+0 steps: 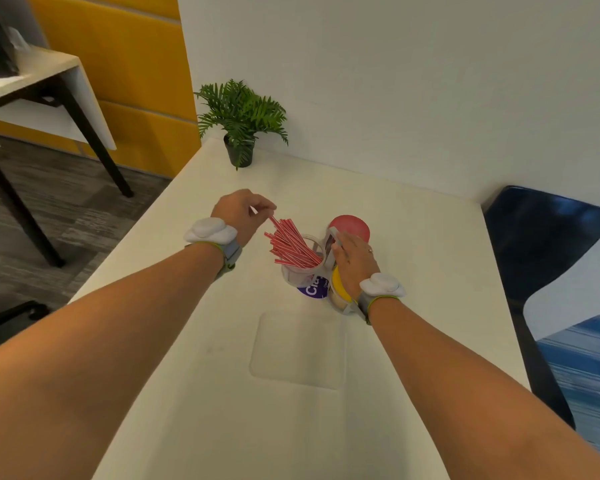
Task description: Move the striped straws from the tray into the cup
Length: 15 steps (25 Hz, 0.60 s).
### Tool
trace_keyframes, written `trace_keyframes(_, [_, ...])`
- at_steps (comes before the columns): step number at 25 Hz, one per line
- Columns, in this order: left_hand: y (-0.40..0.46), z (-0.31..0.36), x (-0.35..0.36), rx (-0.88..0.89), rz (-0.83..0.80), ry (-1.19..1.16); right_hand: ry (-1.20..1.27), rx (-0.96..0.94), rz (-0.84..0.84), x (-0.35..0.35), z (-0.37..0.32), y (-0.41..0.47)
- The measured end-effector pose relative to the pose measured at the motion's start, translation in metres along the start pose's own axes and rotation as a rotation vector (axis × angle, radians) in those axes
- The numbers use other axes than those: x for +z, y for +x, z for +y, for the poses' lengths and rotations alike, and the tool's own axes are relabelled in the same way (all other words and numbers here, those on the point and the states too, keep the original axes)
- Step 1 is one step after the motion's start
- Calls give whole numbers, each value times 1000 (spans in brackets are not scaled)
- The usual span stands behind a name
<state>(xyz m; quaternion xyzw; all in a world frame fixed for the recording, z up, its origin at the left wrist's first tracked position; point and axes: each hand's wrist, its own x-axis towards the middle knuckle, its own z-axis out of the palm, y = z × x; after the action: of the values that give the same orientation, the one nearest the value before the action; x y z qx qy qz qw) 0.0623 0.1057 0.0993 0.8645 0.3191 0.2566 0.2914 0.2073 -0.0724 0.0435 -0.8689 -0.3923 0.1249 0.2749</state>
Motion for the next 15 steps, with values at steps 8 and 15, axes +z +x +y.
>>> trace_keyframes(8, [-43,-18,75,-6,-84,155,45,27,71,-2,-1,0])
trace_keyframes(15, [-58,-4,105,-38,-126,57,165,102,148,6,5,9])
